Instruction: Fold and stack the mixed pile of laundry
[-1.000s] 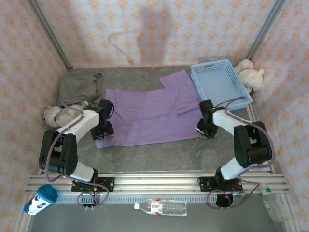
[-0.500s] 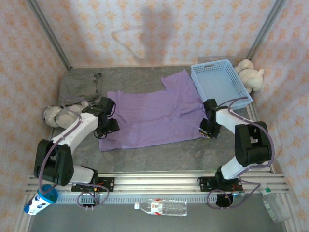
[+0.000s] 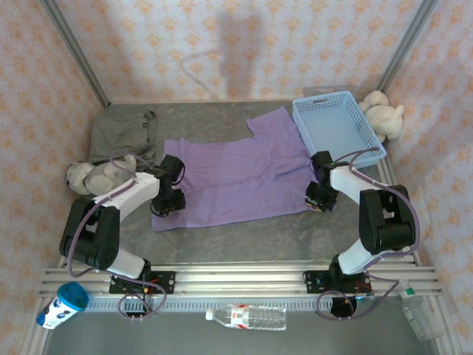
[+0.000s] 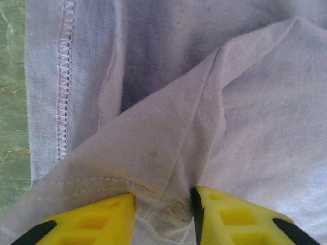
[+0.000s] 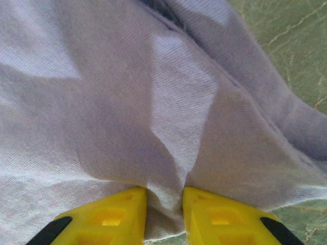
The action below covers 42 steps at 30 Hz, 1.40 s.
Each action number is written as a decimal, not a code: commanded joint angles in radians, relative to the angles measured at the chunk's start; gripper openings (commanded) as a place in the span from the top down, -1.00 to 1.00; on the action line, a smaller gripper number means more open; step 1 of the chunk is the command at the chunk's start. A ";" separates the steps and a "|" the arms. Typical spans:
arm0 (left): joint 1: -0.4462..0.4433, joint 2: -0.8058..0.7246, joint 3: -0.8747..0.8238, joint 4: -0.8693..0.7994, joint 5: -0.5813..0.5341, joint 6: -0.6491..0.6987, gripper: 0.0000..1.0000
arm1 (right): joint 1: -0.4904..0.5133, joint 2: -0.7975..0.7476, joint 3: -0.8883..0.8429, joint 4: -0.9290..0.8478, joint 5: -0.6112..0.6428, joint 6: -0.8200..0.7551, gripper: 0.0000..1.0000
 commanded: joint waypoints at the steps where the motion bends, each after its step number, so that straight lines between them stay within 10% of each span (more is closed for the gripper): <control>1: -0.007 0.008 0.006 0.002 -0.022 0.021 0.59 | 0.001 0.040 -0.009 -0.031 -0.037 -0.002 0.48; 4: -0.002 -0.001 0.039 -0.059 -0.102 0.026 0.99 | 0.001 0.043 -0.006 -0.033 -0.034 -0.003 0.48; 10: 0.101 0.024 0.161 -0.153 -0.235 0.066 0.99 | 0.001 0.052 -0.009 -0.043 -0.022 -0.004 0.48; 16: 0.172 0.154 0.340 -0.274 -0.435 0.076 0.59 | 0.001 0.047 -0.007 -0.046 -0.026 -0.006 0.48; 18: 0.172 0.170 0.375 -0.307 -0.462 0.068 0.04 | 0.001 0.048 -0.002 -0.046 -0.032 -0.006 0.48; 25: 0.091 -0.006 0.327 -0.286 -0.257 0.003 -0.20 | 0.000 0.035 0.012 -0.059 -0.041 -0.008 0.47; 33: -0.001 -0.094 -0.021 -0.013 0.020 -0.254 0.06 | 0.001 0.029 0.002 -0.069 -0.040 -0.002 0.47; 42: 0.002 -0.041 -0.141 -0.016 -0.156 -0.272 0.18 | 0.001 0.026 -0.021 -0.099 -0.033 -0.009 0.47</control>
